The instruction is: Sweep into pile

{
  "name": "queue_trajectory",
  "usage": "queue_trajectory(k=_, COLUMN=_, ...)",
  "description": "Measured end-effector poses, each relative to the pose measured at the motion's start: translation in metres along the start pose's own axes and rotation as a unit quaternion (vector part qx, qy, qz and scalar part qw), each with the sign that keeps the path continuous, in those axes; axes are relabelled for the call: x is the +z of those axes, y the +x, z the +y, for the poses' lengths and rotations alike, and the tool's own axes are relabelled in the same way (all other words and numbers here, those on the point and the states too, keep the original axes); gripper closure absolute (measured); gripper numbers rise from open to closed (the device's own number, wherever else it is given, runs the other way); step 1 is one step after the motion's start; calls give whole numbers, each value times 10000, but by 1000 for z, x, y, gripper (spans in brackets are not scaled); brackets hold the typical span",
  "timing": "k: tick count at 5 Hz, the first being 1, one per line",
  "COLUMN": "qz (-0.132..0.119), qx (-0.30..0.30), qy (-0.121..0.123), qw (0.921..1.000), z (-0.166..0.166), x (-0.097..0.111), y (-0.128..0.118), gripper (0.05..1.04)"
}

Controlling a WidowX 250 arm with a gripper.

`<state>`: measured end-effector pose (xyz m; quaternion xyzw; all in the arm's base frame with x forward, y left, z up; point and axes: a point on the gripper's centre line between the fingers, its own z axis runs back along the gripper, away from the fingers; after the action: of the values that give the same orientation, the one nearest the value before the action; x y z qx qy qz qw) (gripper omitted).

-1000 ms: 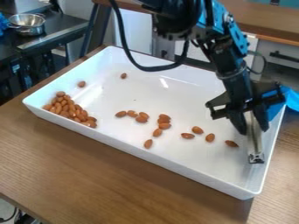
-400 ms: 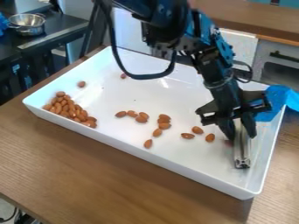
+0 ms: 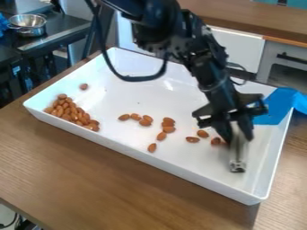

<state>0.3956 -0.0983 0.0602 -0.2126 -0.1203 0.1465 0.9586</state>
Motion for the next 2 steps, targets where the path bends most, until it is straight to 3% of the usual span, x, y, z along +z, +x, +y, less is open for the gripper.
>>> queue_trajectory(k=2, qz=163, qx=80, qy=105, qw=9998, z=54, x=24, y=16, gripper=721)
